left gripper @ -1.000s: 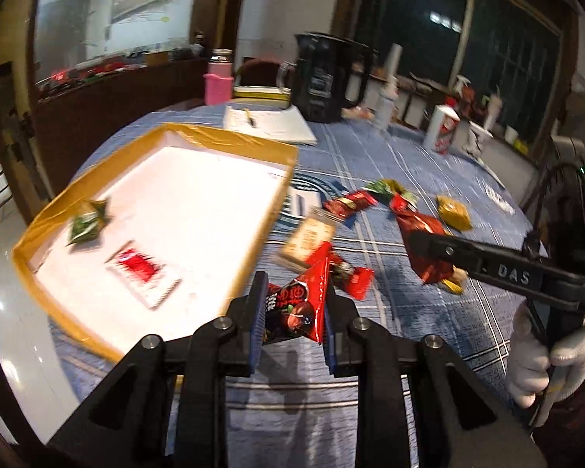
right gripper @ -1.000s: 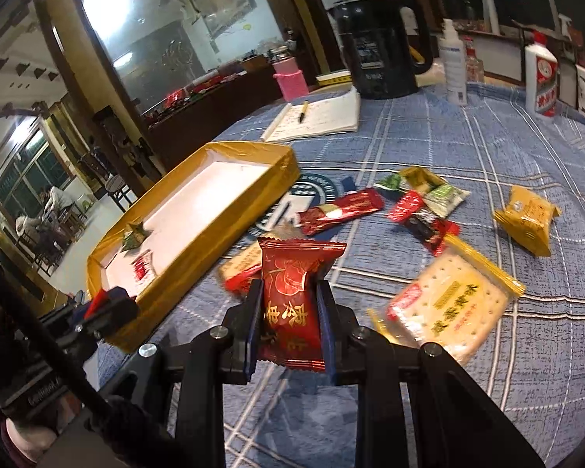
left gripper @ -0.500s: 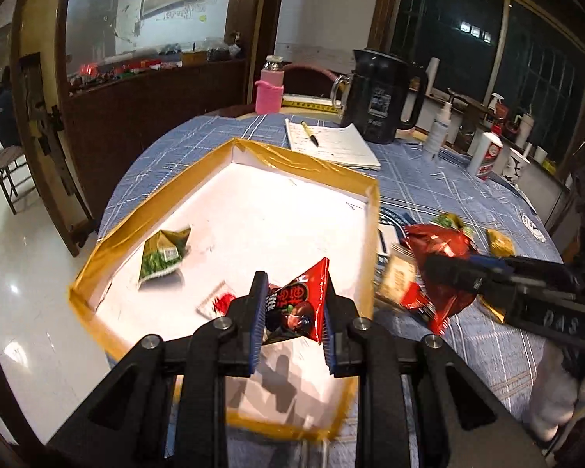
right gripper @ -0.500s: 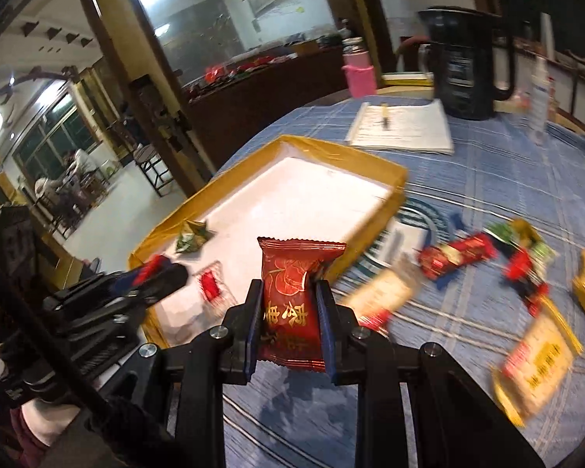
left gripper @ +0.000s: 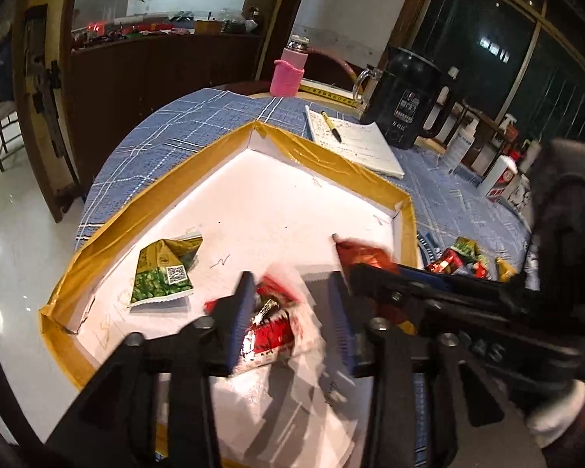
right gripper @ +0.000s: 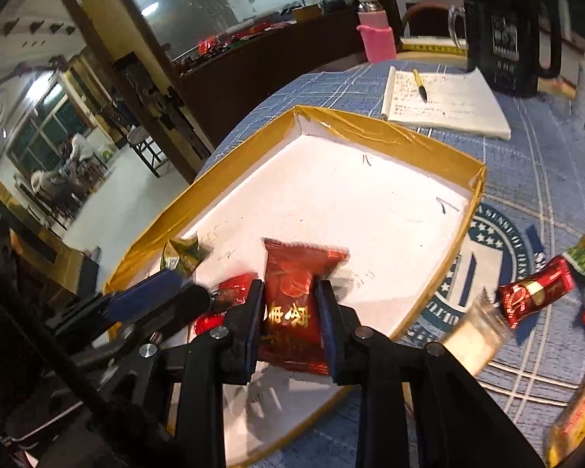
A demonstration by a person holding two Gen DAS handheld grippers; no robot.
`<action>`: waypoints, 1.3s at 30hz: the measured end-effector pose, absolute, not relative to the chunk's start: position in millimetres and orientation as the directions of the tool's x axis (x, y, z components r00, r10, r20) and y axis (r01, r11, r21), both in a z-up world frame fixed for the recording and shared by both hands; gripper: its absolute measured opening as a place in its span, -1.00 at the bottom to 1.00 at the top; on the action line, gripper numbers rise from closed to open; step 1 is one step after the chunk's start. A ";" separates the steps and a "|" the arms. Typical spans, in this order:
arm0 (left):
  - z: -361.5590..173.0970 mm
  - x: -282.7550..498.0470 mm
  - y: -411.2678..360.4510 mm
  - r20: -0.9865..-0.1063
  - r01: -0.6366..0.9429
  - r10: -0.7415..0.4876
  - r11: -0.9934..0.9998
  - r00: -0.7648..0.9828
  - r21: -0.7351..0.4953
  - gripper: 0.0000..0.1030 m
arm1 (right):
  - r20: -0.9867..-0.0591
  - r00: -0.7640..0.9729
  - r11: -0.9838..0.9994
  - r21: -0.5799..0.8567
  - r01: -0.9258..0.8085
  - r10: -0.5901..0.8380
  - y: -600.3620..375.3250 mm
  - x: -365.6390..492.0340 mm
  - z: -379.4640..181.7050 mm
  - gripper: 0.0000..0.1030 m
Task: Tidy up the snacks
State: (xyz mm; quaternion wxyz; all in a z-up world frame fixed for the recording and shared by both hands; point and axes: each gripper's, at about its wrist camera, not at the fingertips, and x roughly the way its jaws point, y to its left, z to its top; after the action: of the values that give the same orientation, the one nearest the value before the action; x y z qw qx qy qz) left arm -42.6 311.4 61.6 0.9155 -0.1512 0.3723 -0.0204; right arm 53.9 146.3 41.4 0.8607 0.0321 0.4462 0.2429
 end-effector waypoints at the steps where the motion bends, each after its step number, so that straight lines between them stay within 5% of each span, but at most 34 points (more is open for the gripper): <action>1: 63.4 -44.1 312.7 -0.668 -0.072 -0.155 0.951 0.728 -0.299 -0.02 | -0.748 0.483 0.877 0.281 -0.390 0.454 146.8 53.3 42.6 -0.46; 9: 84.5 -83.5 307.3 -0.593 -0.053 -0.159 0.945 0.790 -0.324 0.16 | -0.689 0.526 0.858 0.304 -0.415 0.499 120.2 30.4 67.3 -0.46; 12: 92.6 -107.5 302.0 -0.549 -0.037 -0.174 0.935 0.818 -0.352 0.23 | -0.629 0.499 0.802 0.438 -0.406 0.596 86.7 13.5 74.9 -0.51; 19: 99.2 -142.1 276.1 -0.489 0.004 -0.234 0.905 0.840 -0.425 0.26 | -0.305 0.440 0.472 0.811 -0.345 0.845 0.9 -36.4 78.7 -0.56; 29: 116.5 -179.1 221.1 -0.469 0.063 -0.272 0.908 0.840 -0.415 0.26 | -0.068 0.582 0.264 0.929 -0.260 0.811 -97.7 -106.0 88.2 -0.52; 34: 140.4 -204.1 193.5 -0.432 0.118 -0.287 0.918 0.855 -0.378 0.26 | -0.077 0.599 0.301 0.911 -0.284 0.797 -133.6 -131.5 114.5 -0.52; 39: 190.7 -233.7 179.0 -0.377 0.171 -0.262 0.951 0.889 -0.258 0.26 | -0.257 0.731 0.638 0.709 -0.302 0.632 -175.6 -168.2 194.1 -0.52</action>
State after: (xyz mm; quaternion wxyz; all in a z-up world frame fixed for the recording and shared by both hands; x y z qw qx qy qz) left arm -233.7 179.0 190.7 0.9656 -0.1093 0.2078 -0.1121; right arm -168.2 -175.6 194.1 0.8697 0.3302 0.2498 0.2686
